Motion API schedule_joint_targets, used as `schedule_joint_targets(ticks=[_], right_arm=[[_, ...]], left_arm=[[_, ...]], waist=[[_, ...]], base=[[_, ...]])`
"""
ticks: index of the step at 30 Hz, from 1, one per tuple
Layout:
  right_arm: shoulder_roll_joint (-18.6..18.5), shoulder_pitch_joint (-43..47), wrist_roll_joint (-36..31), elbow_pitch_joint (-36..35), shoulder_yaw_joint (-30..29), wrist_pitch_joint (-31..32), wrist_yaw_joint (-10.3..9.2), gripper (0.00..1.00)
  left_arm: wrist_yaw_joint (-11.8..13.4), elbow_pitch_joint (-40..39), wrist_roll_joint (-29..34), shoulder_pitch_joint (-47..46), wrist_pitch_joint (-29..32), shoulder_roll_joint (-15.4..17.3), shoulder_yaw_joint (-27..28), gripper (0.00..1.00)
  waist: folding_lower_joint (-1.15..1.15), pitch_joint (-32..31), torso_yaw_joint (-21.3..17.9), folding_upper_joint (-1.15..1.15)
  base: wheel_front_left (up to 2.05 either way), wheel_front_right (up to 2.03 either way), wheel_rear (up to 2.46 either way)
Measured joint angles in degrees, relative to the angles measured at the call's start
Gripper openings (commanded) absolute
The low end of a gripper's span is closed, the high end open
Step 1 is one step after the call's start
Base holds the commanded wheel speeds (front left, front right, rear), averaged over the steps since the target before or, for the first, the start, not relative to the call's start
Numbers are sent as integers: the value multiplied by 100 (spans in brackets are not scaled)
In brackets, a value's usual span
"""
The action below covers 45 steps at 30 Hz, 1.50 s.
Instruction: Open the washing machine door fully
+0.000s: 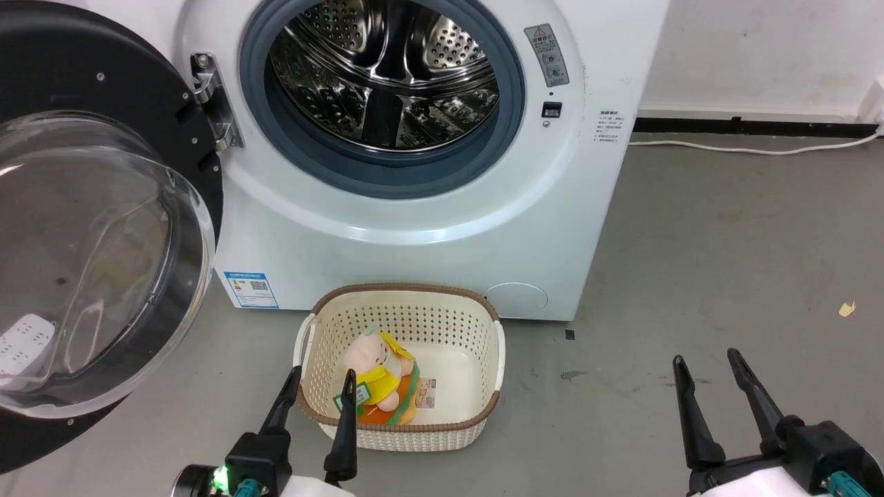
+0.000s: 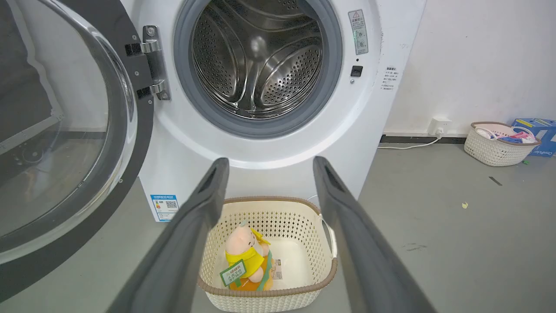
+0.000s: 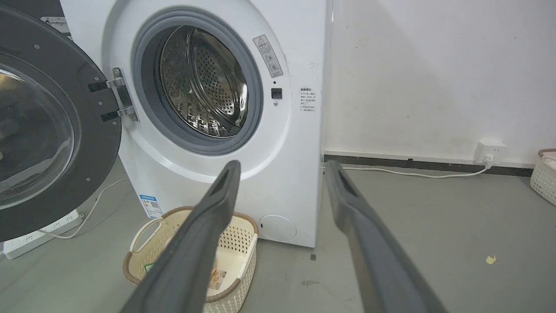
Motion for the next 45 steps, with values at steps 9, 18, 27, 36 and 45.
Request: schedule_joint_targets(ticks=[9,18,27,36,45], right_arm=[[11,-1,-36,32,-18,0,0,100],[14,-1,-129,54,-19,0,0,100],[13,-7,-129,55,-9,9,0,0],[13,-12,-136,46,-7,112,0,0],[13,-16,-180,32,-9,208,0,0]], left_arm=[[-40,1,36,-4,0,-30,52,100],[-88,20,36,-12,0,-45,78,100],[-136,27,27,-15,10,-48,89,0],[-138,-4,38,-15,111,-49,140,0],[-147,-57,130,-15,212,-52,225,0]], waist=[[0,2,40,0],[0,18,54,0],[0,35,53,0],[0,30,37,0],[-1,25,21,0]], base=[[0,0,0],[0,0,0],[0,0,0],[0,0,0],[0,0,0]])
